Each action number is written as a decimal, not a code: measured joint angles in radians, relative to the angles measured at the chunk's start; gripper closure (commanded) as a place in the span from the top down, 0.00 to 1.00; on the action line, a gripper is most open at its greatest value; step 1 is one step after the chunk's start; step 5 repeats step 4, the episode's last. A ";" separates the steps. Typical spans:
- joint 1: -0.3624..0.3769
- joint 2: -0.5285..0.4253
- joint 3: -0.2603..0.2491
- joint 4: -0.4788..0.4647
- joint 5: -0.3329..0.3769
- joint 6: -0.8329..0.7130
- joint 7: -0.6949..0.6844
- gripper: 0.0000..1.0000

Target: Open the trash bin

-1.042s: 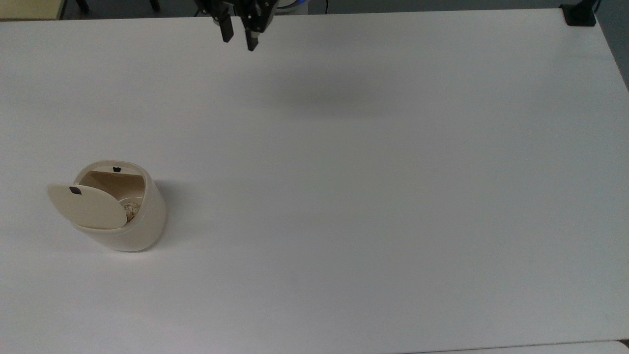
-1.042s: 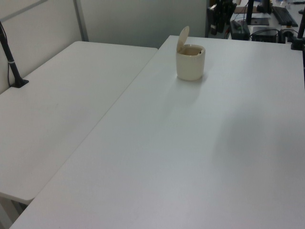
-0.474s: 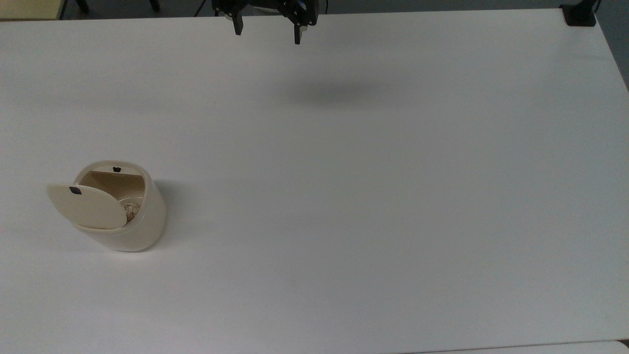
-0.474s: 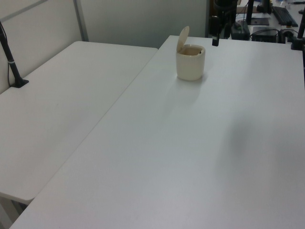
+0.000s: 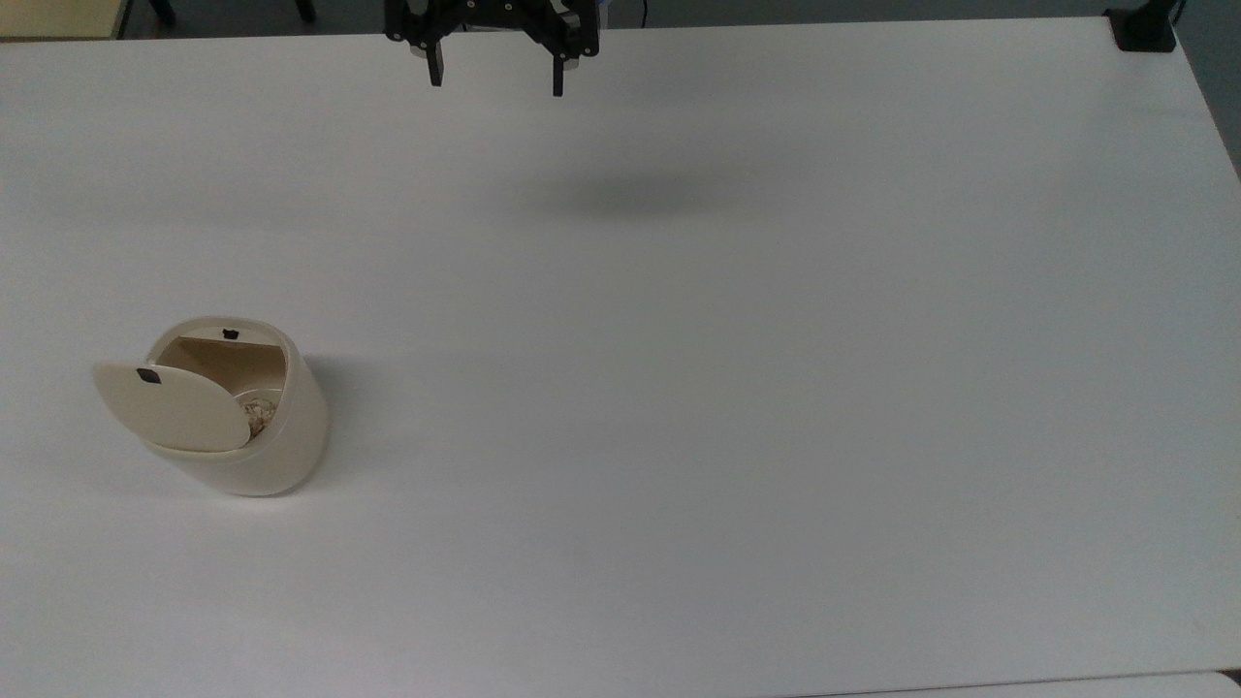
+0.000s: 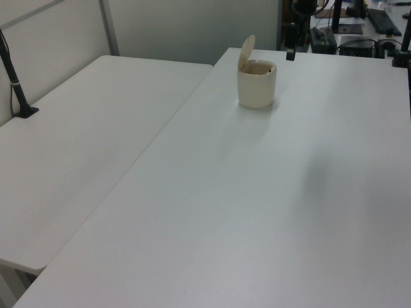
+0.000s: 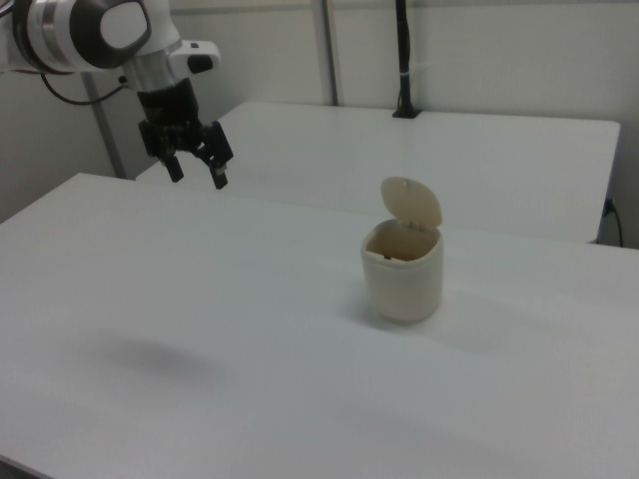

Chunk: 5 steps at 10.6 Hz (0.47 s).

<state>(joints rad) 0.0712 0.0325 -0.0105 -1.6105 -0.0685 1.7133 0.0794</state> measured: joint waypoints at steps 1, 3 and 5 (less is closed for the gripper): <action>-0.004 0.000 -0.002 0.010 0.000 0.000 -0.001 1.00; -0.005 0.000 -0.004 0.017 0.000 0.000 -0.001 1.00; -0.005 0.000 -0.005 0.017 0.000 0.000 -0.001 1.00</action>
